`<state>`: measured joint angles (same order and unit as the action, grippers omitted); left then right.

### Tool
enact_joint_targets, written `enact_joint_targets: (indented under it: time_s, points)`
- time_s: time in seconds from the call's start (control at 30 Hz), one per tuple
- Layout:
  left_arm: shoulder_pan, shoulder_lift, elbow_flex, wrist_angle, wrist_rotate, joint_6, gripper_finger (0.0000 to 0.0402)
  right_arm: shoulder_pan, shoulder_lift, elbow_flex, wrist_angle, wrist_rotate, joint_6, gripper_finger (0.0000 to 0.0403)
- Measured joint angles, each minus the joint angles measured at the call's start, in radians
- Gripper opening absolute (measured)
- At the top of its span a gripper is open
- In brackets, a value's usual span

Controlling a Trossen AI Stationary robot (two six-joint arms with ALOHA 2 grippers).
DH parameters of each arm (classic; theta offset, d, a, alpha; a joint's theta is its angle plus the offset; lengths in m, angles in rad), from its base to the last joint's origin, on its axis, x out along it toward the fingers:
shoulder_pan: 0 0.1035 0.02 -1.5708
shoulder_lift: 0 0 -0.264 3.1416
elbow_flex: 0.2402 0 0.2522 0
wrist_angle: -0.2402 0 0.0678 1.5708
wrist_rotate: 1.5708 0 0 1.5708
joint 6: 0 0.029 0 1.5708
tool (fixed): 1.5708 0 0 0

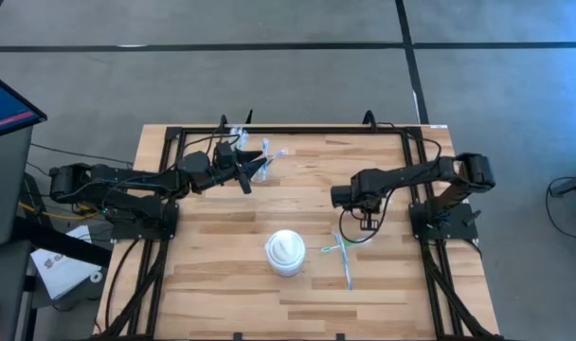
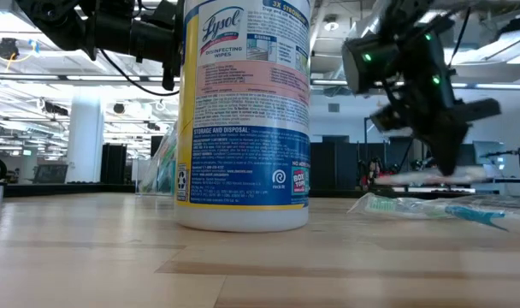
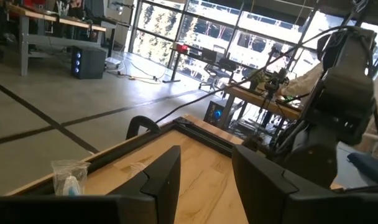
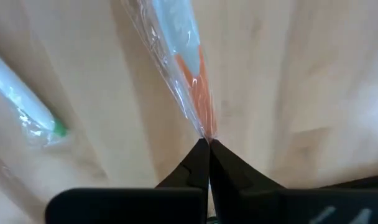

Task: Pick & Place toothbrushing station
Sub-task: Put the orange toothbrush into the transparent organizer

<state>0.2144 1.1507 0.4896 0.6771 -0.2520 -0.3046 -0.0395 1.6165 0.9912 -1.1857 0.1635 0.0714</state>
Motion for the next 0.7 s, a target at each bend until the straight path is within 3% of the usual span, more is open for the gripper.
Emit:
enact_joint_targets:
  time_s: [0.47, 0.7]
  points:
    - [0.0, 0.0, 0.0, 0.004, 0.08, -0.137, 0.014, 0.0, 0.002, 0.39, -0.127, 0.274, -0.162, 0.0]
    - [0.0, 0.0, 0.0, 0.018, 0.095, -0.357, 0.014, 0.02, 0.019, 0.557, -0.103, 0.396, -0.317, 0.0]
